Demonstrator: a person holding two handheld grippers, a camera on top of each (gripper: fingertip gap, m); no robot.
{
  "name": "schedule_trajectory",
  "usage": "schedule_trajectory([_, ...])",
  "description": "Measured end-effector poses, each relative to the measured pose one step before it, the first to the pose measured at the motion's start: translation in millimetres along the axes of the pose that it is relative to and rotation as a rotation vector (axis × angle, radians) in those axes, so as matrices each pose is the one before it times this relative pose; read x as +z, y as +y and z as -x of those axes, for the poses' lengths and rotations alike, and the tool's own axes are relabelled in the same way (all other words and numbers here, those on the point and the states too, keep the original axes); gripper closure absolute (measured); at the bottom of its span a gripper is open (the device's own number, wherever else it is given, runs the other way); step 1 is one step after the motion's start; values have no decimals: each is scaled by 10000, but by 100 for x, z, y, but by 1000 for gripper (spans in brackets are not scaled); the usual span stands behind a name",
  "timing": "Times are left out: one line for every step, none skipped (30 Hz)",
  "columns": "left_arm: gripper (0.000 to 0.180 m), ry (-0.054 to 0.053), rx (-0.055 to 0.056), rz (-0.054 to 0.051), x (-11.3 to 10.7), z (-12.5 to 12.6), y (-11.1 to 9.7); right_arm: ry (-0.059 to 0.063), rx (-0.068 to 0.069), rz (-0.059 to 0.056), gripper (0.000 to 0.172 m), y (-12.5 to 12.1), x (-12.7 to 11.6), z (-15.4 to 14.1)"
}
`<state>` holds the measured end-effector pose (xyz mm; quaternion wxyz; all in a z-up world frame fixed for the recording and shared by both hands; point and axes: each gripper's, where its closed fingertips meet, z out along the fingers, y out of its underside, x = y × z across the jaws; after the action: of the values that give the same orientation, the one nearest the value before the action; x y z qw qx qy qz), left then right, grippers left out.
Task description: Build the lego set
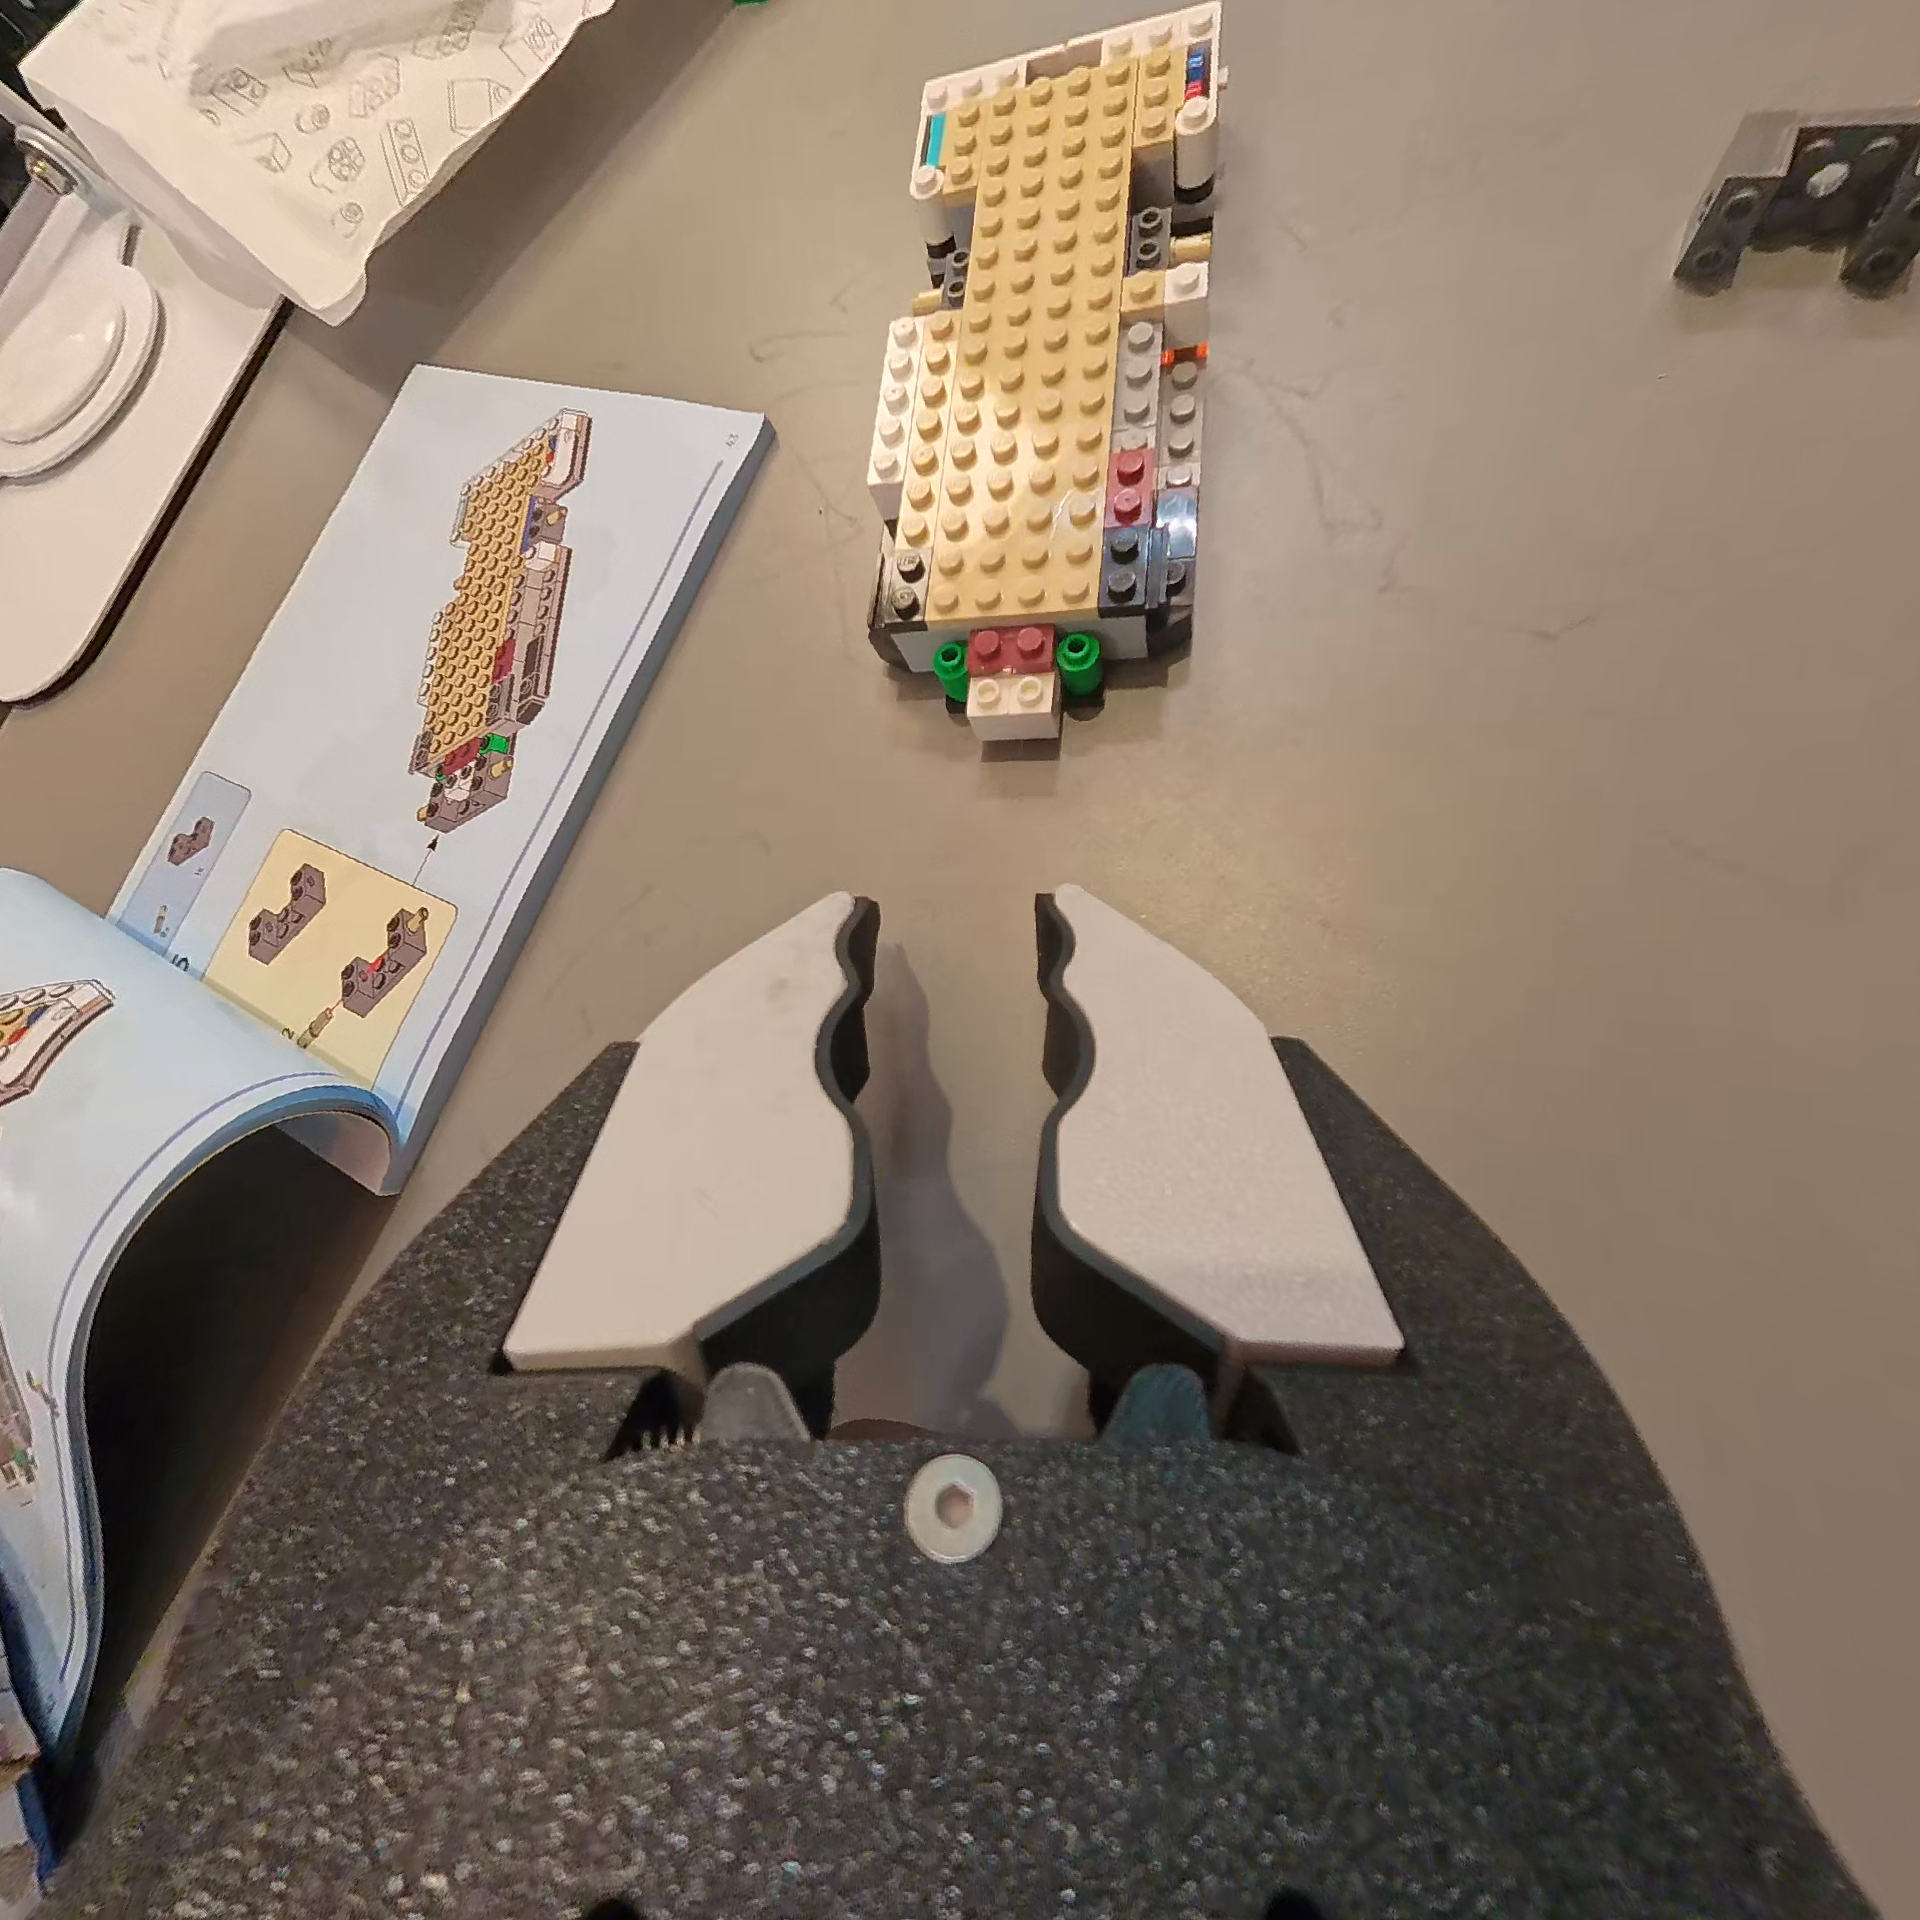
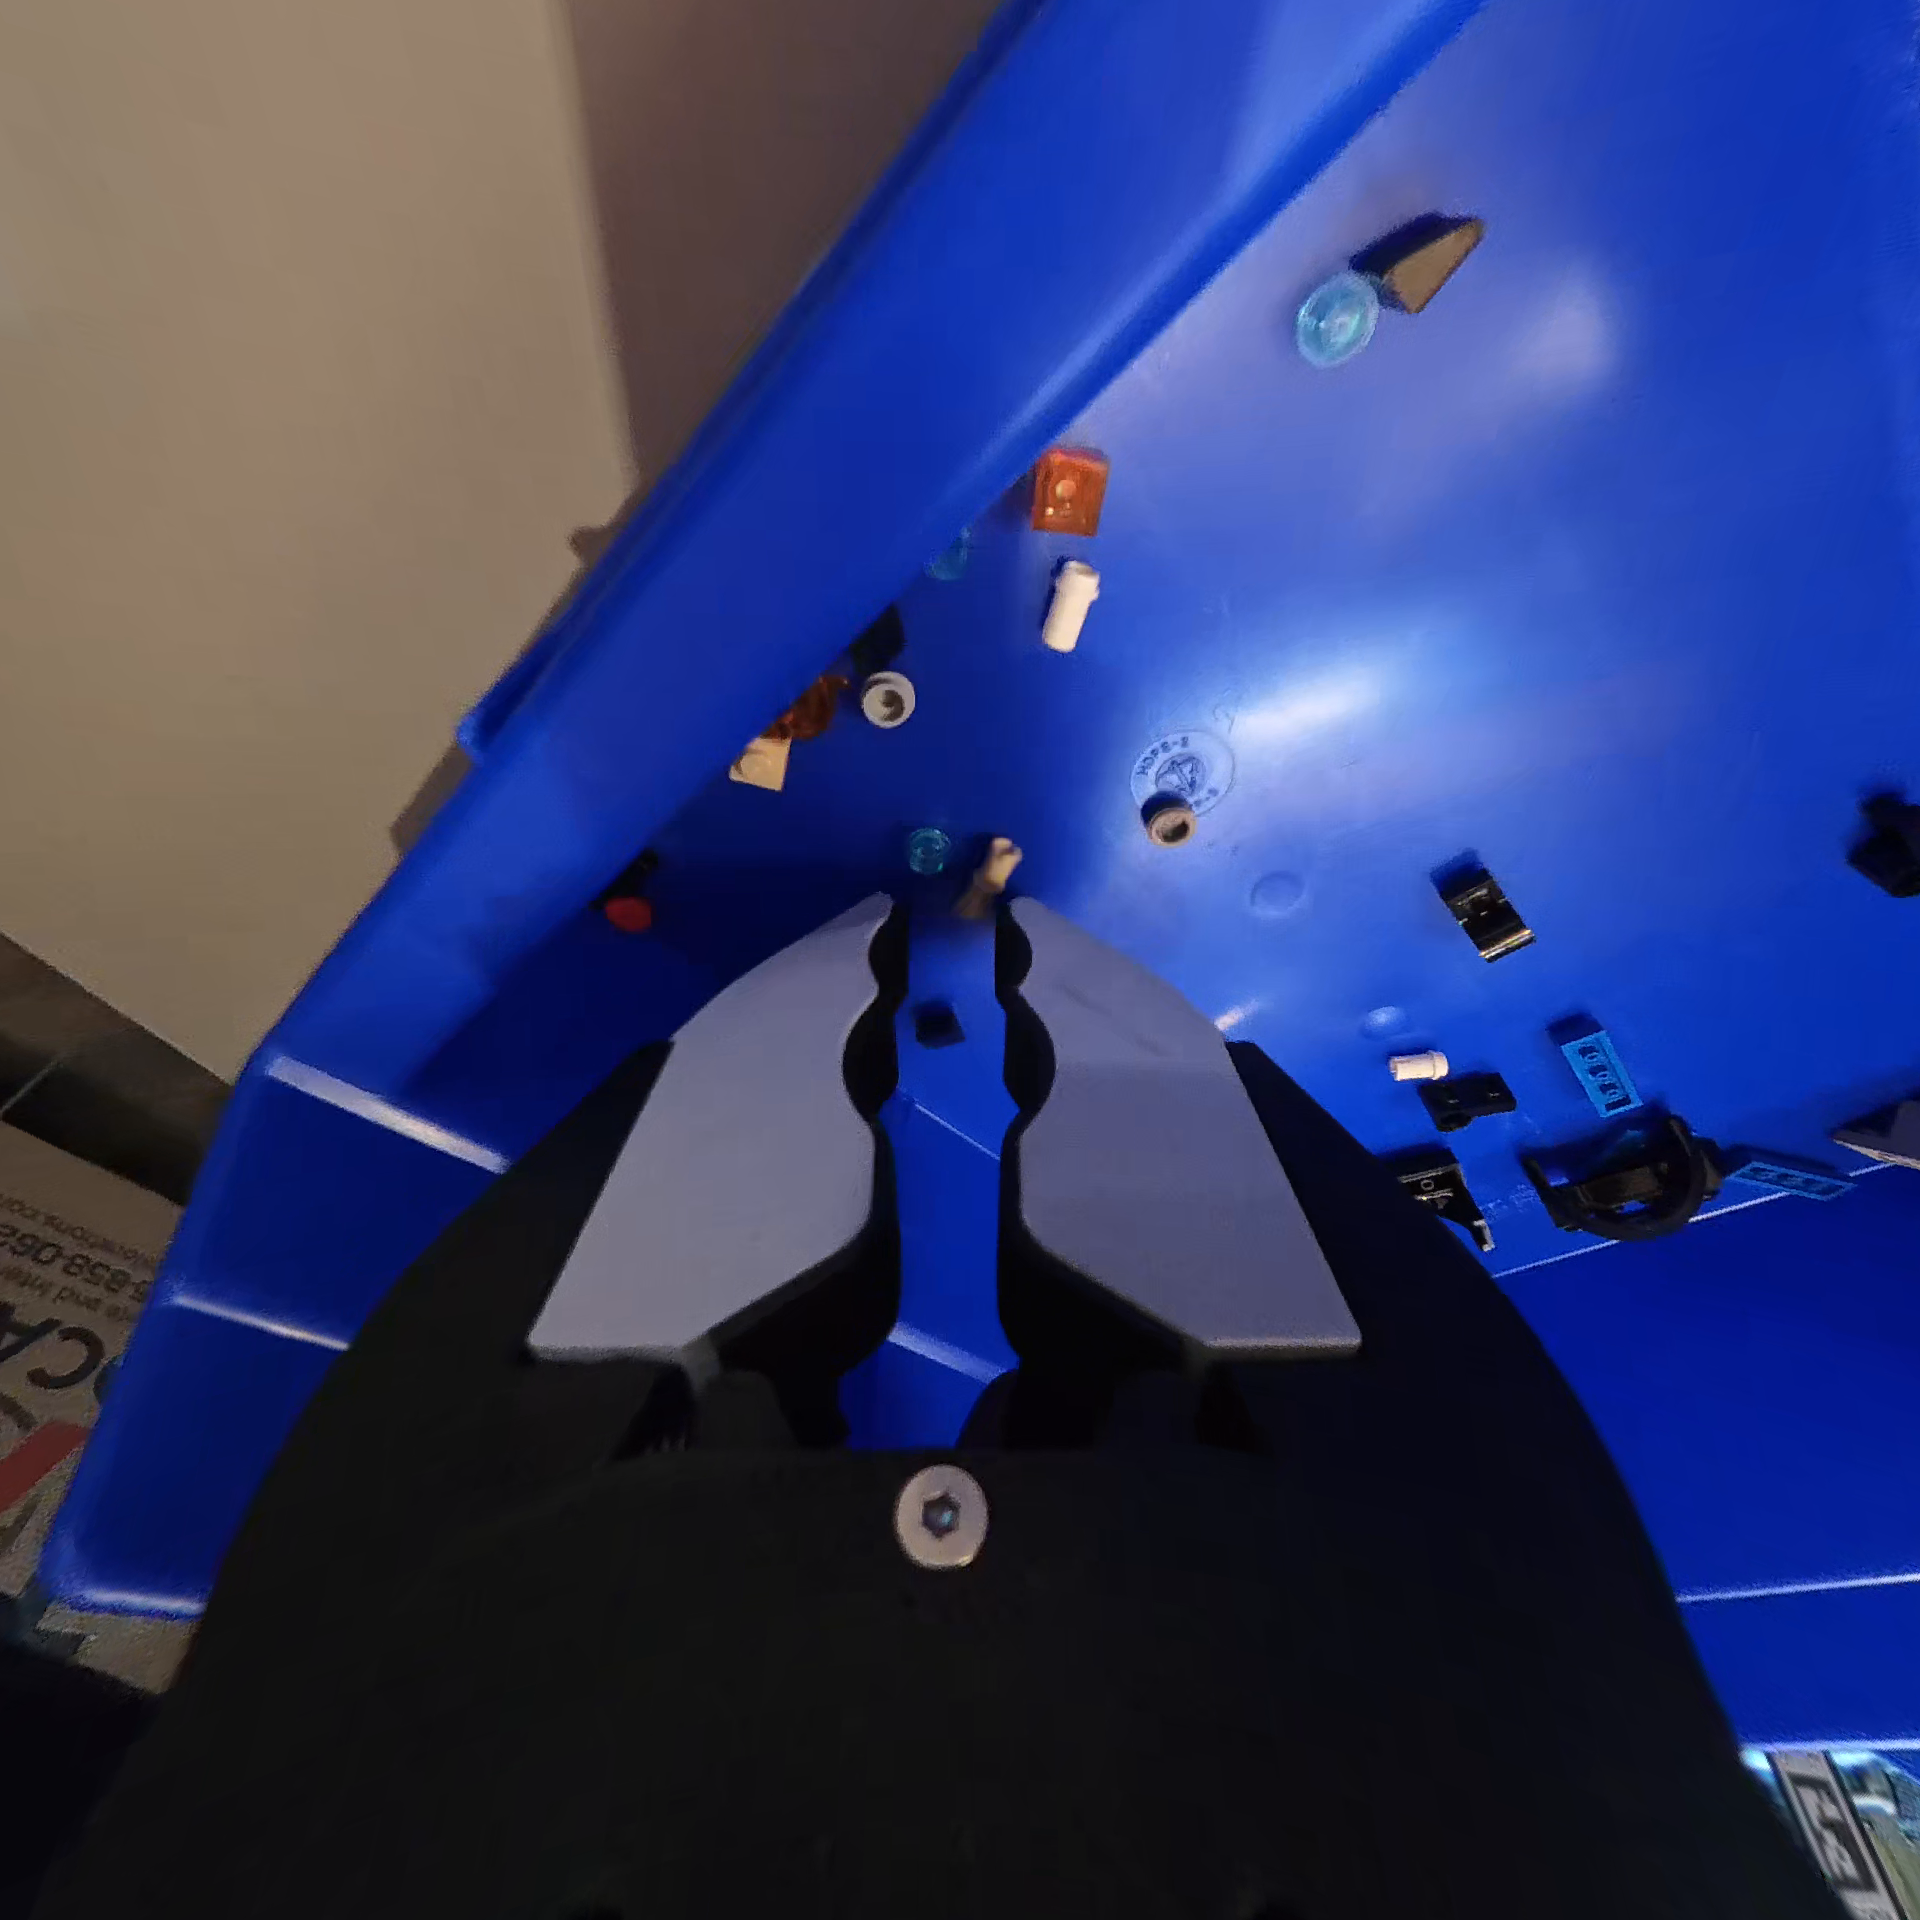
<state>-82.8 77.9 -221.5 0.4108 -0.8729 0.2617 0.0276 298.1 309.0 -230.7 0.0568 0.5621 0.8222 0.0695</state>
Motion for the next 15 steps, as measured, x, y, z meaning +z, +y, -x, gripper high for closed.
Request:
schedule_trajectory([150, -7, 6, -2, -4, 1, -2, 11, -55, 40, 157, 13, 6, 30])
schedule_trajectory([150, -1, 1, 0, 8, 7, -6, -38, -122, 17, 161, -3, 17, 147])
schedule_trajectory([150, 7, -7, 3, -4, -5, 8, -51, -122, -9, 166, -8, 21, 176])
schedule_trajectory([150, 6, -8, 3, 4, -1, 3, -50, -66, -10, 170, -14, 10, 148])
schedule_trajectory([150, -4, 6, -2, 1, 9, -2, -17, -5, -18, 172, -6, 7, 58])
schedule_trajectory([150, -8, 13, -4, -8, -6, -5, 25, 16, -37, 172, 3, -5, -22])
schedule_trajectory([150, -7, 10, -4, 5, -8, -2, 49, 43, -56, 172, 3, -9, -57])
schedule_trajectory([150, -7, 9, -3, -11, -2, 2, 121, 62, -45, 170, 30, -26, -166])
schedule_trajectory([150, -2, 4, 0, -5, -8, 0, 215, 50, 5, 167, 125, -39, -326])
schedule_trajectory([150, -2, 1, -1, 2, -6, -6, 203, -5, 55, 163, 219, -38, -304])
schedule_trajectory([150, 1, 1, -1, 0, 0, -1, 151, -62, -4, 159, 143, -55, -207])
schedule_trajectory([150, 1, -1, 1, 0, -2, 1, 113, -70, -115, 155, -22, -83, -128])
schedule_trajectory([150, 3, -3, 1, -9, 6, -1, 37, -21, -147, 152, -127, -81, -25])
schedule_trajectory([150, 2, -4, 1, 5, 7, 1, 4, -3, -117, 149, -143, -69, 12])
schedule_trajectory([150, 1, -2, 1, 0, -2, 1, 28, -35, -83, 147, -122, -79, 5])
